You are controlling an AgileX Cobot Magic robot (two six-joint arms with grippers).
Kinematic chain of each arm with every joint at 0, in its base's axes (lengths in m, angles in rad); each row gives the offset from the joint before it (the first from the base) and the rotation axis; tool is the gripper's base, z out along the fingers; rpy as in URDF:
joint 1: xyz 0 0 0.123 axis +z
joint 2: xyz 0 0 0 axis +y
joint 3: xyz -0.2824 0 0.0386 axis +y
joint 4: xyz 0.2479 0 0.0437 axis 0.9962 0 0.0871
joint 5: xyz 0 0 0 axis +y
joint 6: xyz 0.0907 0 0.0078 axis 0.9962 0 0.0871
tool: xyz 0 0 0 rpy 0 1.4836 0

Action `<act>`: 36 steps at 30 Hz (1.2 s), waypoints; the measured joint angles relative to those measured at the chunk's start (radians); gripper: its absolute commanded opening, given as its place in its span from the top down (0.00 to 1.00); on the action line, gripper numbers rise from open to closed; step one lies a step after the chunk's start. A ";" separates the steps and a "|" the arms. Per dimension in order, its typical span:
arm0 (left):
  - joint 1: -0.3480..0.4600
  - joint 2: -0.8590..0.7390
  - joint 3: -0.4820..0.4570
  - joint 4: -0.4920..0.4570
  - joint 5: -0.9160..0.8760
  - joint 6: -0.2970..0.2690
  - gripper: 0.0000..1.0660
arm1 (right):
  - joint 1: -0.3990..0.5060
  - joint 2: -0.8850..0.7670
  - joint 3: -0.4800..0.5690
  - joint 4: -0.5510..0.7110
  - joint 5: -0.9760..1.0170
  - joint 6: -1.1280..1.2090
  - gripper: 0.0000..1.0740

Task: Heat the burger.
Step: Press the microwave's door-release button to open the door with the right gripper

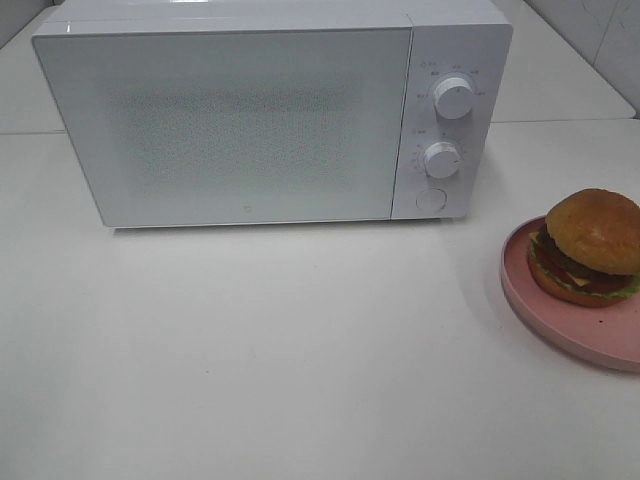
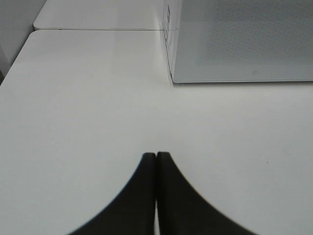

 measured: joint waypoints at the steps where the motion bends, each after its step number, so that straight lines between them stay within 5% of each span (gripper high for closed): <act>1: 0.000 0.000 0.000 0.000 0.000 0.000 1.00 | 0.000 0.000 0.000 0.000 0.000 0.000 0.44; 36: 0.000 0.000 0.000 0.000 0.000 0.000 1.00 | 0.000 0.000 0.000 0.000 0.000 0.000 0.44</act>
